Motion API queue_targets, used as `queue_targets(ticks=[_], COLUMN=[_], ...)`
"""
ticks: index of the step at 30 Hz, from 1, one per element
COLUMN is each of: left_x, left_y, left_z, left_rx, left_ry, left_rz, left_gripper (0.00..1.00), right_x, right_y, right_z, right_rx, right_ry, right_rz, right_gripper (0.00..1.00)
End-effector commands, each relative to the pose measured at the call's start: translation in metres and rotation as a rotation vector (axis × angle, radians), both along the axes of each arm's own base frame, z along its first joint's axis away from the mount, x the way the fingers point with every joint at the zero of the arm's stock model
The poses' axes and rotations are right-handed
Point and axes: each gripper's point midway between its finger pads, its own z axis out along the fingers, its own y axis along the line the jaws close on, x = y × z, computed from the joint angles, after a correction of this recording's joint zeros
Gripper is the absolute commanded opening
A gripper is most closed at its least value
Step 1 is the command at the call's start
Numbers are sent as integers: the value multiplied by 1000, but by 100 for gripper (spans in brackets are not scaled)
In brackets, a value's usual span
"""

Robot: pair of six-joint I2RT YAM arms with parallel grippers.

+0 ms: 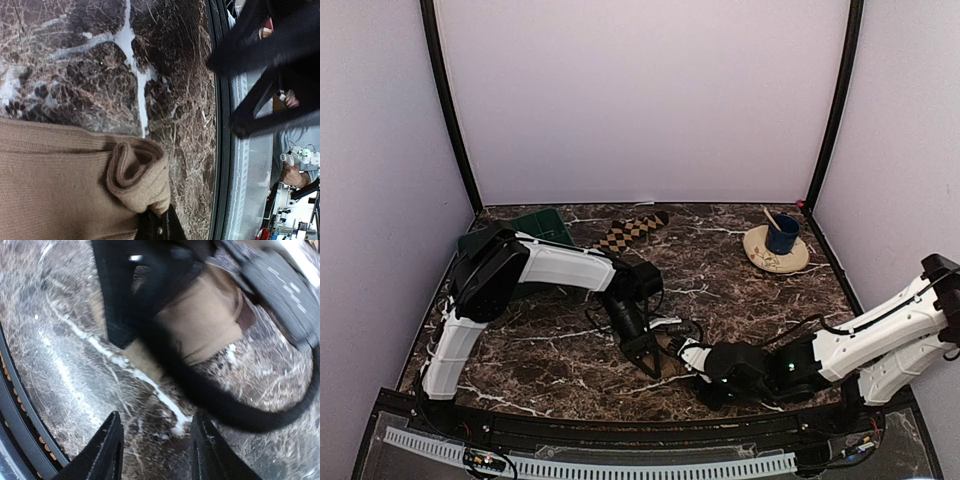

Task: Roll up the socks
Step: Roll the sock at the center of the board.

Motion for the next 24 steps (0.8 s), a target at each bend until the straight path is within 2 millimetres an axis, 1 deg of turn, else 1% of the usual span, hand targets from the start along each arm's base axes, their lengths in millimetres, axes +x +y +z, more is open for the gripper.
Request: queue_targets(ticks=[1, 5, 7, 12, 13, 14, 24], left_x=[6, 9, 11, 14, 14, 14, 14], left_y=[12, 12, 12, 13, 13, 13, 15], left_z=[-29, -32, -32, -34, -35, -35, -41], left_rx=[86, 90, 90, 94, 97, 97, 116], left_ry=[0, 15, 20, 32, 36, 36, 49], left_rz=[0, 4, 6, 12, 13, 13, 11], left_gripper=[0, 0, 0, 0, 0, 0, 0], right_x=[-4, -7, -5, -2, -1, -1, 15], right_y=[18, 28, 32, 36, 35, 36, 32], right_z=[2, -5, -5, -8, -16, -17, -23], right_rx=[-135, -218, -243, -318, -351, -361, -418], right_ry=[-156, -211, -237, -298, -301, -306, -302], right_rz=[112, 188, 214, 277, 292, 303, 375], right_gripper=[44, 48, 51, 59, 61, 62, 62])
